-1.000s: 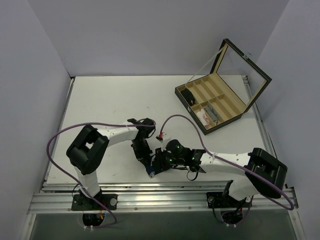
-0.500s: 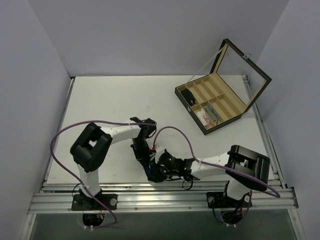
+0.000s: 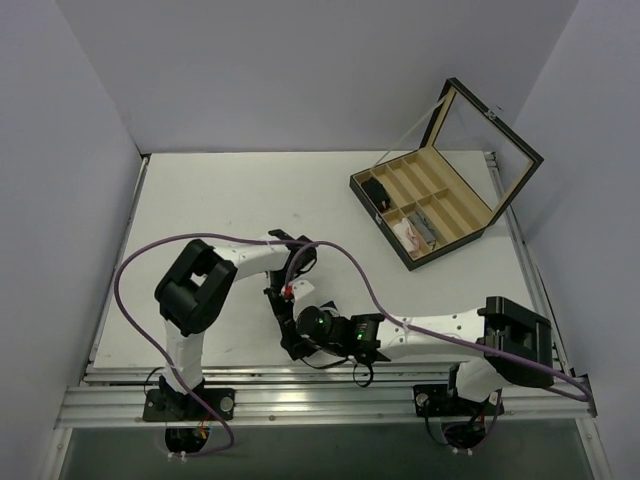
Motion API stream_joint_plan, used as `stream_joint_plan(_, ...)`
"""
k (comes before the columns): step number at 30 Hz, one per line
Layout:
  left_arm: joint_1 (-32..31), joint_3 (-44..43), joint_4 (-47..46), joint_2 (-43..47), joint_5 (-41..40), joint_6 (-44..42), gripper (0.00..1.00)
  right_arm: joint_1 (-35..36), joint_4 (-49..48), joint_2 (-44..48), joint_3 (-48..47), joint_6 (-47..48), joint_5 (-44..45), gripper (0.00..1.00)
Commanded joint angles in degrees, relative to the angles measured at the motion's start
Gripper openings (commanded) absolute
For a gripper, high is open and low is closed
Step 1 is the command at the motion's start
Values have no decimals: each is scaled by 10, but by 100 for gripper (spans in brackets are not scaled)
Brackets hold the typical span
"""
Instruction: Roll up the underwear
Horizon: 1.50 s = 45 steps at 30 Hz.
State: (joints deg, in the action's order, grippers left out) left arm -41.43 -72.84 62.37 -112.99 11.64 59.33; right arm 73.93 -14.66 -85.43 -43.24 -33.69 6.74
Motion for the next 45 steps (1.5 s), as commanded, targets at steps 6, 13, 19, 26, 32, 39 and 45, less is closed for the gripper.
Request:
stream_joint_plan(6, 7, -13, 32, -36, -29, -22, 2, 60, 96, -78, -99, 72, 164, 43)
stream_joint_plan(13, 11, -13, 36, -42, -28, -26, 2, 73, 135, -143, -145, 85, 208, 44)
stream_joint_plan(19, 10, -6, 33, -39, -26, -21, 2, 85, 144, -159, -137, 62, 226, 43)
stream_joint_plan(26, 15, -4, 28, -22, -18, 0, 4, 89, 139, -154, -106, 29, 220, 8)
stream_joint_plan(32, 52, 22, -44, 90, -2, 38, 37, 75, 9, -91, 37, -56, 140, 0)
stream_joint_plan(39, 75, 65, -121, 224, -34, 44, 64, 39, -199, -37, 215, -130, 18, 0)
stream_joint_plan(45, 70, 182, -254, 286, 1, 43, 64, -7, -399, -54, 337, -180, -46, 0)
